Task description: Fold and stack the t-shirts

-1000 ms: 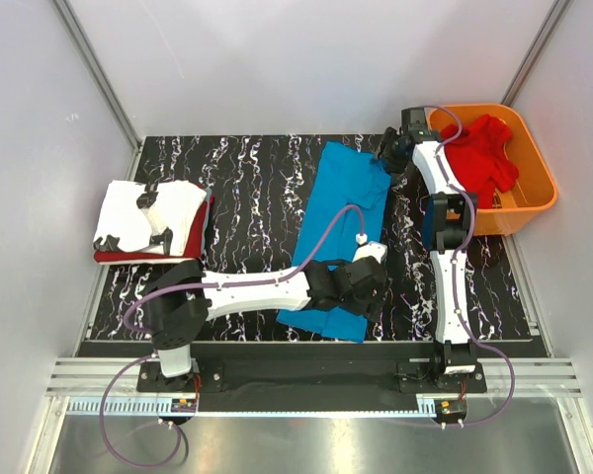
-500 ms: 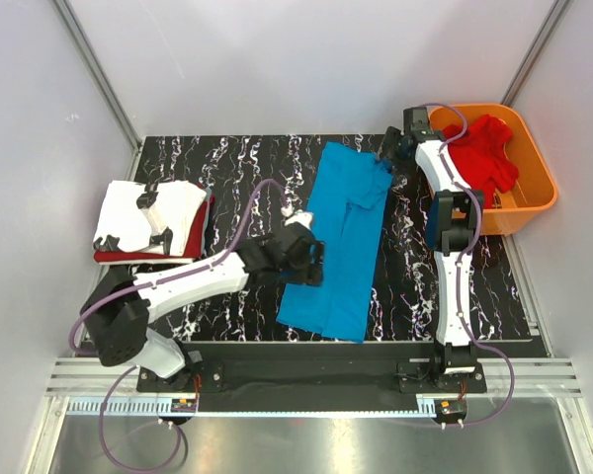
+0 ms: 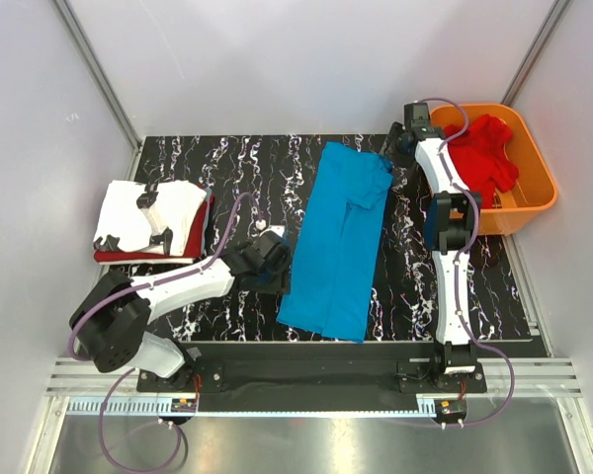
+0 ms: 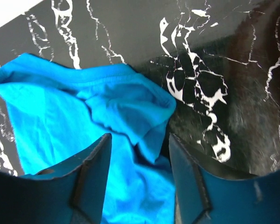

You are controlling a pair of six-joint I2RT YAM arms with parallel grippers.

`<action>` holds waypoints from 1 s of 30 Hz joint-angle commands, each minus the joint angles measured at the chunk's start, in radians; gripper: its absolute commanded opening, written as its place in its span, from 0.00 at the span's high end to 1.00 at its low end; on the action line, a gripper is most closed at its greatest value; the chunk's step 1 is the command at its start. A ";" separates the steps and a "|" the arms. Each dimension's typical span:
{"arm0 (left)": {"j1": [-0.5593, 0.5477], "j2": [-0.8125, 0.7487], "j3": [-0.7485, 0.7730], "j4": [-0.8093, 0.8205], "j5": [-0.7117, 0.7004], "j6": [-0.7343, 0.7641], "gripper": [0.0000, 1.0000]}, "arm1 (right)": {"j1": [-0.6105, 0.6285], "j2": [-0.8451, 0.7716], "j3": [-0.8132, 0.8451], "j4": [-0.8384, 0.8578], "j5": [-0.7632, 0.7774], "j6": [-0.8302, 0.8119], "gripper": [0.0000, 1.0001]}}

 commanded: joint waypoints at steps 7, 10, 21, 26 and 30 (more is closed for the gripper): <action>0.007 -0.001 -0.079 0.110 0.066 -0.014 0.57 | -0.003 0.118 0.104 -0.015 0.012 0.027 0.46; 0.007 -0.003 -0.101 0.127 0.079 -0.023 0.65 | 0.000 0.133 0.109 -0.009 0.018 0.024 0.59; -0.046 -0.064 -0.234 0.257 0.088 -0.149 1.00 | 0.064 0.184 0.183 0.063 0.030 -0.010 0.95; -0.065 -0.130 -0.283 0.243 0.049 -0.190 1.00 | 0.125 0.189 0.201 0.118 0.026 -0.025 0.96; -0.063 -0.205 -0.313 0.198 0.013 -0.204 1.00 | 0.147 0.199 0.221 0.172 0.027 -0.020 0.97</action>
